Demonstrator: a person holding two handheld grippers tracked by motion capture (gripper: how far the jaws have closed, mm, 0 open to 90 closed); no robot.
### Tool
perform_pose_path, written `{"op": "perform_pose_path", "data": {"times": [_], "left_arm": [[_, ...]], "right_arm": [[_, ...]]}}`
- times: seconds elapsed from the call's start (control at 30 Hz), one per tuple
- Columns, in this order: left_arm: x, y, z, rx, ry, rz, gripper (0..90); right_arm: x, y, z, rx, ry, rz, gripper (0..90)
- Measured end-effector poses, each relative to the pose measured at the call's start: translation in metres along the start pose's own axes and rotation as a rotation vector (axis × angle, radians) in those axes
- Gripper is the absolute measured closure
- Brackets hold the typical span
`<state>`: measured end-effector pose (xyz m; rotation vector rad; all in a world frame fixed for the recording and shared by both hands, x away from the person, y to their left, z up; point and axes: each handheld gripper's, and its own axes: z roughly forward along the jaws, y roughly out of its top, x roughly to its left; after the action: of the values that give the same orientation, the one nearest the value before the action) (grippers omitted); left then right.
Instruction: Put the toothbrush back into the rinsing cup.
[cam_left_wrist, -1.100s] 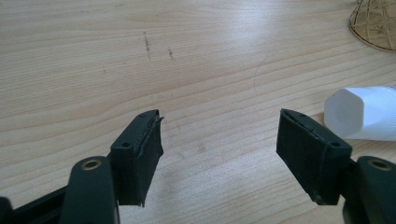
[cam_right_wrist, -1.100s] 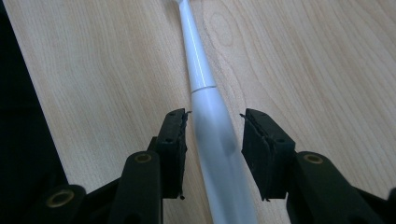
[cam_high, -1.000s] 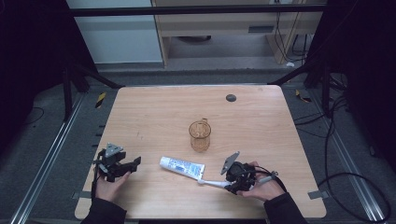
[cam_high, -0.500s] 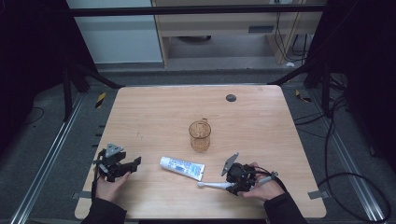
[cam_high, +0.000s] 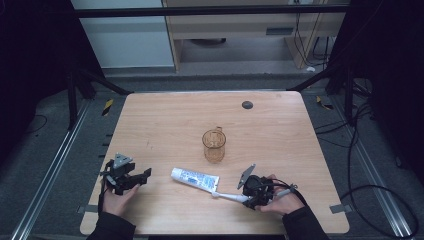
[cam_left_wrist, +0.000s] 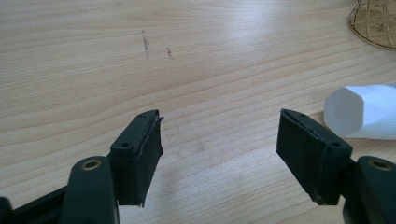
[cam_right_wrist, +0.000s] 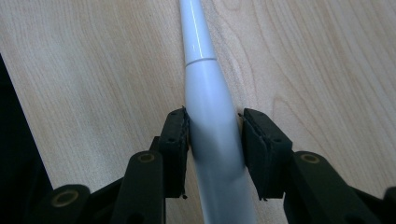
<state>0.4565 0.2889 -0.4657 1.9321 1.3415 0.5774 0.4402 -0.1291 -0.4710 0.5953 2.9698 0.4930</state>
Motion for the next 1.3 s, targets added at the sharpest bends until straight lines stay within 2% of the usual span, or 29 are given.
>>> {"op": "perform_pose_path", "data": {"times": [0.03, 0.27, 0.6, 0.77, 1.2, 1.3], "left_arm": [[0.0, 0.0, 0.0, 0.0, 0.0, -0.001, 30.1], [0.0, 0.0, 0.0, 0.002, 0.0, 0.0, 30.0], [0.0, 0.0, 0.001, 0.002, -0.001, -0.001, 30.1], [0.0, 0.0, 0.001, 0.003, 0.0, -0.001, 30.1], [0.0, 0.0, 0.0, 0.001, -0.001, -0.002, 30.1], [0.0, 0.0, 0.0, 0.002, -0.002, -0.002, 30.1]], "right_arm": [[0.001, 0.0, 0.0, 0.004, 0.004, 0.012, 61.7], [0.001, 0.0, 0.0, 0.001, 0.001, 0.002, 63.1], [0.003, -0.001, -0.002, 0.007, 0.035, 0.0, 66.5], [0.004, -0.002, -0.006, -0.009, 0.052, 0.004, 66.7], [0.002, -0.004, -0.026, -0.124, 0.032, 0.04, 66.8], [0.0, -0.005, -0.031, -0.169, 0.013, 0.058, 66.8]]}}
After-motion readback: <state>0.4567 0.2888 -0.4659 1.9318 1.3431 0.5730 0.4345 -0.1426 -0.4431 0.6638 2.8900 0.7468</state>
